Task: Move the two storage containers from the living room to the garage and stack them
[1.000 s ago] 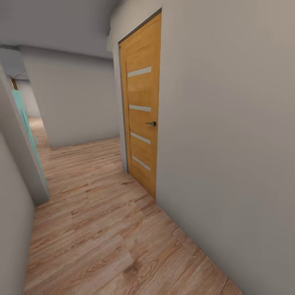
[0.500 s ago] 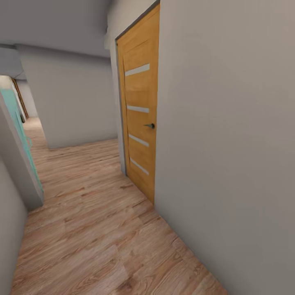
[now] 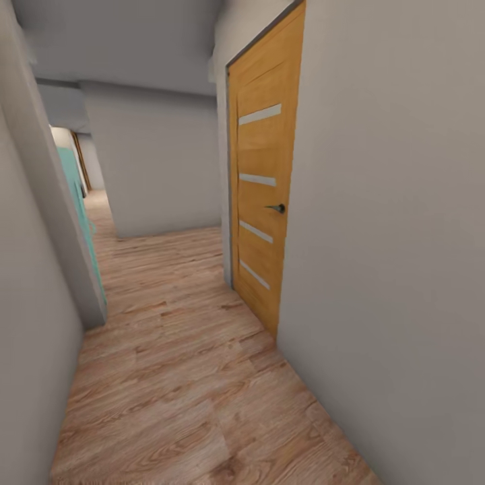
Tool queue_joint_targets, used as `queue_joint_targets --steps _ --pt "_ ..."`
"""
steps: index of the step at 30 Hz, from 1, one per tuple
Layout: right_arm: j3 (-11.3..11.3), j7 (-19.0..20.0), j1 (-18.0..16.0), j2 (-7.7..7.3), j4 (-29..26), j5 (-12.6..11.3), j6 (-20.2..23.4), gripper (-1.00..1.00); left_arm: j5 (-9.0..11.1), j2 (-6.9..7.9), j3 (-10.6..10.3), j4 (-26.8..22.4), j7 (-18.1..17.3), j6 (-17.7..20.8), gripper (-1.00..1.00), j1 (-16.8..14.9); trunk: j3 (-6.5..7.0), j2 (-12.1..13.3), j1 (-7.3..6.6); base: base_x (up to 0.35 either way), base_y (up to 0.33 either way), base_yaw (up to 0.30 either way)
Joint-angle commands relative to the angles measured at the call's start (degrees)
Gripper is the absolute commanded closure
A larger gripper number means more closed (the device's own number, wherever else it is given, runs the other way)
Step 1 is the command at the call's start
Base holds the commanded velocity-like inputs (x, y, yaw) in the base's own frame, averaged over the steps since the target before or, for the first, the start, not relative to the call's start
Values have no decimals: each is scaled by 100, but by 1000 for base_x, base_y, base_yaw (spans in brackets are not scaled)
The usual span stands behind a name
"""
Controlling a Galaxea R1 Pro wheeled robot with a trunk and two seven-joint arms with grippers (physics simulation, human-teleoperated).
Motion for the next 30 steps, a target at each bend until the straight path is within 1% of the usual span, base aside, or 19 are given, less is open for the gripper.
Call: queue_joint_targets --steps 1,10,30 --pt "38 2 -8 0 18 17 -37 -100 11 -3 25 0 1 -14 -100 -1 -5 -3 0 1 0 298" --pt "-29 -6 -8 33 18 -23 -111 -100 6 -9 29 1 4 -14 -100 -1 -5 -3 0 0 0 300" --pt "1 -7 -8 16 18 2 -91 -100 11 -12 29 1 1 -14 -100 -1 -5 -3 0 0 0 297"
